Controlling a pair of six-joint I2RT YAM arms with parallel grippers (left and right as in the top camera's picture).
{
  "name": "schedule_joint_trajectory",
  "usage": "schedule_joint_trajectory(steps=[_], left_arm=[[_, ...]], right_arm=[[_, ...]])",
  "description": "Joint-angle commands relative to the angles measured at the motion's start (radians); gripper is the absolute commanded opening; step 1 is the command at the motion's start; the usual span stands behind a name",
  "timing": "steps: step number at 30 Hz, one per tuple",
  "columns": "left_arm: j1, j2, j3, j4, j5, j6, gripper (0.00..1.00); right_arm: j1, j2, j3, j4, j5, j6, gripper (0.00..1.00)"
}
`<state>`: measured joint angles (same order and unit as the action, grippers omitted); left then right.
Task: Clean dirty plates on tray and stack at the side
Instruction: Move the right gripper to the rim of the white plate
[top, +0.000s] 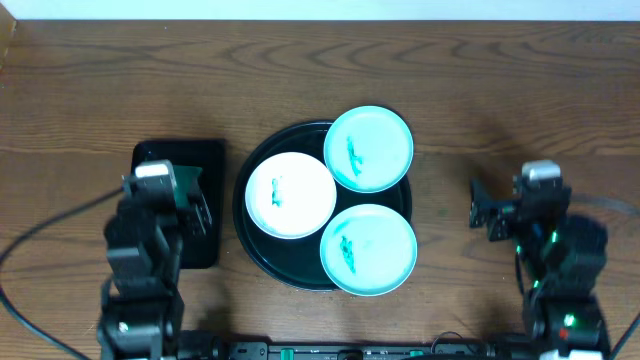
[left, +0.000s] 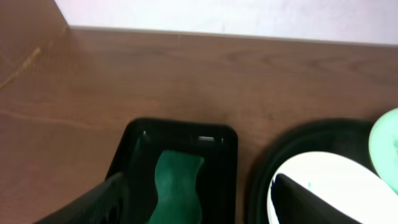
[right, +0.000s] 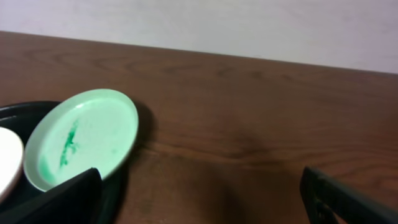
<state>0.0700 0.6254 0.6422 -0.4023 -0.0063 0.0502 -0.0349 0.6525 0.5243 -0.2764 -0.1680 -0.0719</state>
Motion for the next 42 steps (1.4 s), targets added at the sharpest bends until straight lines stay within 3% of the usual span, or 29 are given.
schedule_joint_trajectory(steps=[1, 9, 13, 20, 31, 38, 42], left_arm=[[-0.004, 0.106, 0.162, -0.090, -0.001, -0.022, 0.74], [-0.004, 0.401, 0.506, -0.481, 0.001, -0.032, 0.73], [-0.004, 0.555, 0.607, -0.624, 0.146, -0.036, 0.74], [-0.004, 0.660, 0.607, -0.645, 0.253, -0.039, 0.73], [-0.004, 0.706, 0.607, -0.626, 0.230, -0.040, 0.73], [-0.004, 0.706, 0.607, -0.609, 0.230, -0.040, 0.74], [-0.003, 0.706, 0.607, -0.607, 0.166, -0.040, 0.74]], right_arm=[[0.003, 0.162, 0.160, -0.085, -0.052, 0.028, 0.99], [0.003, 0.509, 0.515, -0.395, -0.186, 0.003, 0.99], [0.003, 0.603, 0.608, -0.474, -0.273, -0.053, 0.99], [0.010, 0.618, 0.602, -0.473, -0.563, 0.001, 0.99], [0.204, 0.776, 0.655, -0.430, -0.478, 0.262, 0.99], [0.391, 1.108, 1.100, -0.777, -0.295, 0.268, 0.99], [0.461, 1.255, 1.280, -0.913, -0.149, 0.354, 0.99]])
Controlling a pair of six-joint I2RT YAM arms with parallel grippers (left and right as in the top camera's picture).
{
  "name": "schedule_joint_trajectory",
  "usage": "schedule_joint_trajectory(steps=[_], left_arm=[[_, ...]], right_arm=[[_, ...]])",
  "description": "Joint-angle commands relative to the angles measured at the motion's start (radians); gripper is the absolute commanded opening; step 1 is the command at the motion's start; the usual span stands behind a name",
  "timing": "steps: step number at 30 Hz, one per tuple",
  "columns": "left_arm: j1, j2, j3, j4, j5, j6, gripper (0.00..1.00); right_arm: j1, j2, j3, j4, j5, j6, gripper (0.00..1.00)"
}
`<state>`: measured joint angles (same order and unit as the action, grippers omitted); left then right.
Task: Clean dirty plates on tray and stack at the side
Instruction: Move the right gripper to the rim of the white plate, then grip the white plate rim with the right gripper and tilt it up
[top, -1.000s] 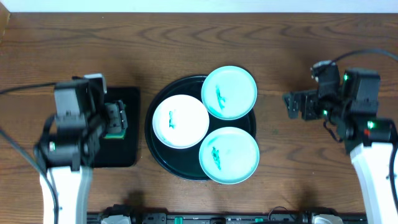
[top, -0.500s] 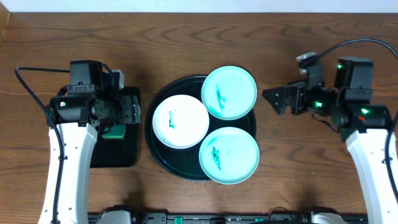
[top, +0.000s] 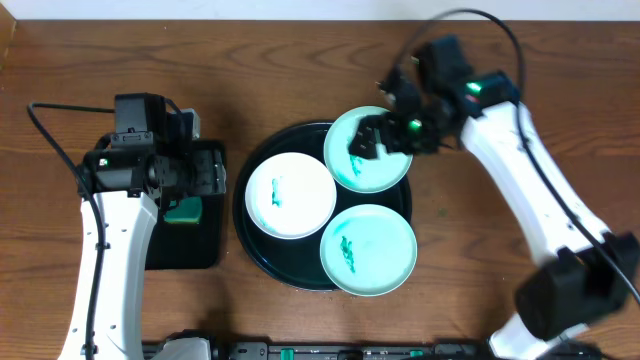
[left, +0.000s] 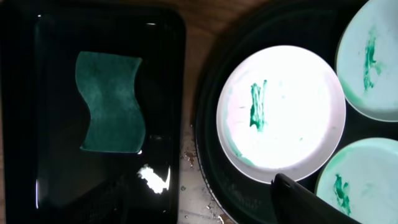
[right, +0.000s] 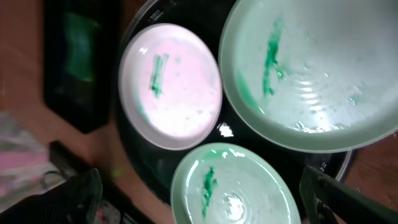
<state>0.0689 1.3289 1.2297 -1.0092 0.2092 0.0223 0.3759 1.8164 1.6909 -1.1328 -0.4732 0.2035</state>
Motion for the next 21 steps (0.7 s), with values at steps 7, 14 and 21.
schedule_joint_trajectory(steps=[7, 14, 21], left_arm=[[0.013, 0.004, 0.020, -0.024, -0.246, -0.133, 0.74], [0.077, 0.005, 0.020, -0.029, -0.252, -0.133, 0.74], [0.132, 0.016, 0.018, -0.049, -0.251, -0.133, 0.73]], right_arm=[[0.163, 0.235, 0.132, -0.021, 0.156, 0.115, 0.97], [0.249, 0.356, 0.129, -0.007, 0.182, 0.218, 0.49], [0.307, 0.395, 0.121, -0.011, 0.357, 0.288, 0.45]])
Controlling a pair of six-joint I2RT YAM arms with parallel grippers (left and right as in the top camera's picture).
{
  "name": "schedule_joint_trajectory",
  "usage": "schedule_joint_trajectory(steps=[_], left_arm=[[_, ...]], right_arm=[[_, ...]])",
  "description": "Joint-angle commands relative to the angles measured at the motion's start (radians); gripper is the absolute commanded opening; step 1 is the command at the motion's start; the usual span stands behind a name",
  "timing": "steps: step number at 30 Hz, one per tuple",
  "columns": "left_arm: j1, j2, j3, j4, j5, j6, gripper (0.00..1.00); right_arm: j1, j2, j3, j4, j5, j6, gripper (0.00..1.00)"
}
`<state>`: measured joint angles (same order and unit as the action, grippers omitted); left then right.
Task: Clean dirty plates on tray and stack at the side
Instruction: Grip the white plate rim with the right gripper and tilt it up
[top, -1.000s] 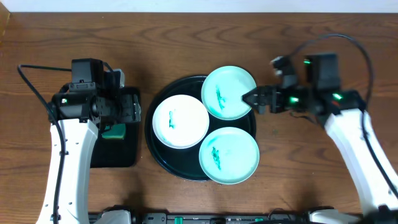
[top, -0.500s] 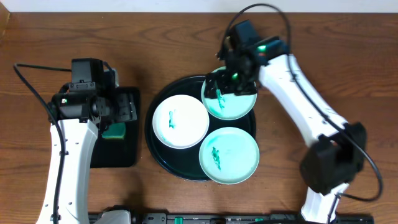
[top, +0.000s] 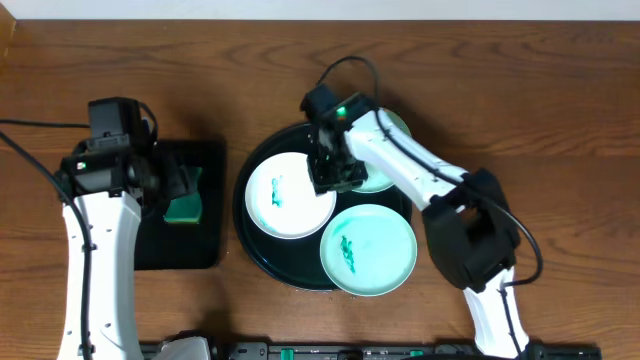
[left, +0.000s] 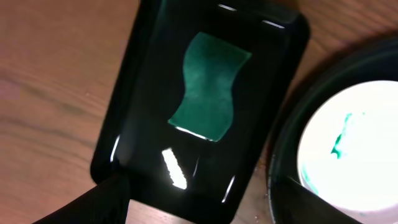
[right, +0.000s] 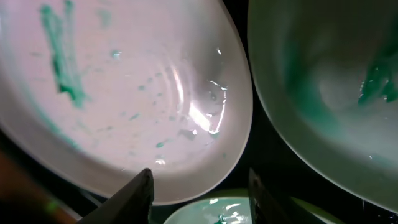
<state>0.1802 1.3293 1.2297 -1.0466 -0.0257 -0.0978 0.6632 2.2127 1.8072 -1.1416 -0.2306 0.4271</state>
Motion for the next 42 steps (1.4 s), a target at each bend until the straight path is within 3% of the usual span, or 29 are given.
schedule_joint_trajectory(steps=[1, 10, 24, 30, 33, 42], left_arm=[[0.023, 0.018, 0.018, -0.015, -0.016, -0.013, 0.73], [0.023, 0.095, 0.018, -0.019, -0.016, -0.013, 0.74], [0.023, 0.186, 0.018, -0.014, -0.017, -0.012, 0.73], [0.023, 0.188, 0.018, 0.004, -0.018, -0.003, 0.73], [0.023, 0.188, 0.018, 0.004, -0.030, -0.001, 0.73], [0.023, 0.210, 0.007, 0.016, -0.027, 0.043, 0.71]], right_arm=[[0.026, -0.002, 0.004, -0.002, 0.139, 0.074, 0.45], [0.045, -0.002, -0.049, 0.091, 0.174, 0.085, 0.34], [0.048, -0.002, -0.134, 0.176, 0.151, 0.097, 0.27], [0.066, -0.001, -0.165, 0.234, 0.151, 0.096, 0.13], [0.067, -0.001, -0.169, 0.235, 0.151, 0.097, 0.01], [0.067, -0.001, -0.174, 0.240, 0.151, 0.100, 0.01]])
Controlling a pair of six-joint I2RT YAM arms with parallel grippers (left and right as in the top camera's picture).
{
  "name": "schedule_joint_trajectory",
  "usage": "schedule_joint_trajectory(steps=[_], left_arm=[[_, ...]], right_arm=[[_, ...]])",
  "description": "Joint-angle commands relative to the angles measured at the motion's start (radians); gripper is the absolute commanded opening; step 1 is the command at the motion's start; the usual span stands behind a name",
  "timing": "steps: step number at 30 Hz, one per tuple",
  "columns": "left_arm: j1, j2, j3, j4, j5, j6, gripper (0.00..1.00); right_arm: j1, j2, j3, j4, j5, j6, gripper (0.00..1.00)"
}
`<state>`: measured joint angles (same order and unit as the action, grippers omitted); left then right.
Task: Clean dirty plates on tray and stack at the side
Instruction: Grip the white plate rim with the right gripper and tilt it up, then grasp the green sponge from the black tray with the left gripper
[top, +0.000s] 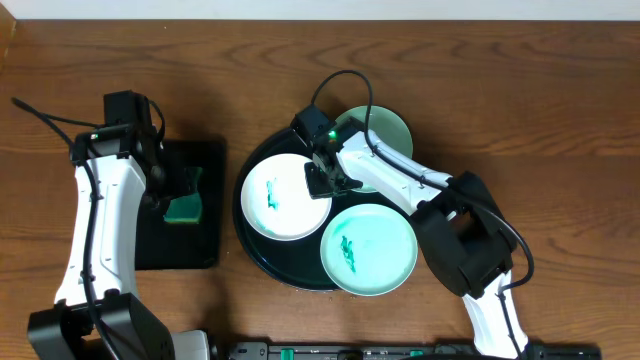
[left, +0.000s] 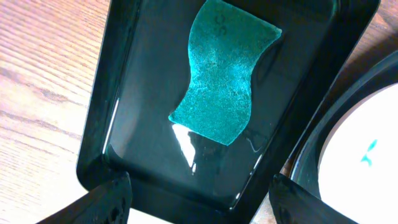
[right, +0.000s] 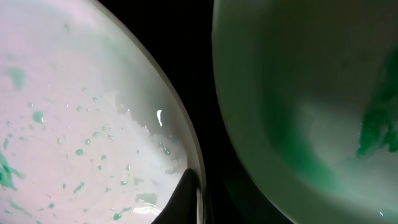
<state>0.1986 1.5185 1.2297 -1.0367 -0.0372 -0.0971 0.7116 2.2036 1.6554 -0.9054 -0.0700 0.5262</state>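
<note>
A white plate (top: 275, 196) smeared green lies on the left of the round black tray (top: 262, 152), with a mint plate (top: 368, 250) in front and another mint plate (top: 392, 135) at the back right. My right gripper (top: 322, 182) is at the white plate's right rim. In the right wrist view one finger (right: 186, 198) presses the inside of that rim on the white plate (right: 74, 118); the other finger is hidden in the dark gap. My left gripper (left: 199, 182) hangs open above the green sponge (left: 225, 78).
The sponge (top: 184, 208) lies in a black rectangular tray (top: 150, 250) left of the round tray. The back mint plate (right: 311, 93) sits close beside the white plate's gripped rim. Brown wooden table (top: 560, 120) stretches all around; cables trail from both arms.
My right gripper's fingers stood apart astride the white plate's right rim; now they have shut on it. My left gripper has come lower and closer over the sponge, still open.
Both arms were folded at the table's front corners, grippers open. Then the left hung over the sponge tray and the right over the back mint plate. Then the right straddled the white plate's rim. Now it grips that rim while the left hovers over the sponge.
</note>
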Motion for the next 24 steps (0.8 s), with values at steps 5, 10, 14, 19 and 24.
schedule_joint_trajectory(steps=[5, 10, 14, 19, 24], left_arm=[[0.004, 0.089, 0.003, 0.036, 0.029, 0.119, 0.70], [0.004, 0.176, 0.003, 0.131, 0.026, 0.146, 0.64], [0.004, 0.237, 0.003, 0.177, 0.026, 0.159, 0.62], [0.004, 0.309, 0.003, 0.183, 0.026, 0.206, 0.53], [0.004, 0.362, 0.003, 0.194, 0.025, 0.233, 0.50]], right_arm=[[0.019, 0.008, -0.022, 0.005, -0.010, 0.000, 0.01], [0.019, 0.008, -0.022, 0.006, -0.010, 0.000, 0.01], [0.019, 0.008, -0.022, 0.008, -0.010, 0.000, 0.01], [0.019, 0.008, -0.022, 0.006, -0.010, -0.011, 0.01], [0.019, 0.008, -0.022, 0.008, -0.010, -0.011, 0.01]])
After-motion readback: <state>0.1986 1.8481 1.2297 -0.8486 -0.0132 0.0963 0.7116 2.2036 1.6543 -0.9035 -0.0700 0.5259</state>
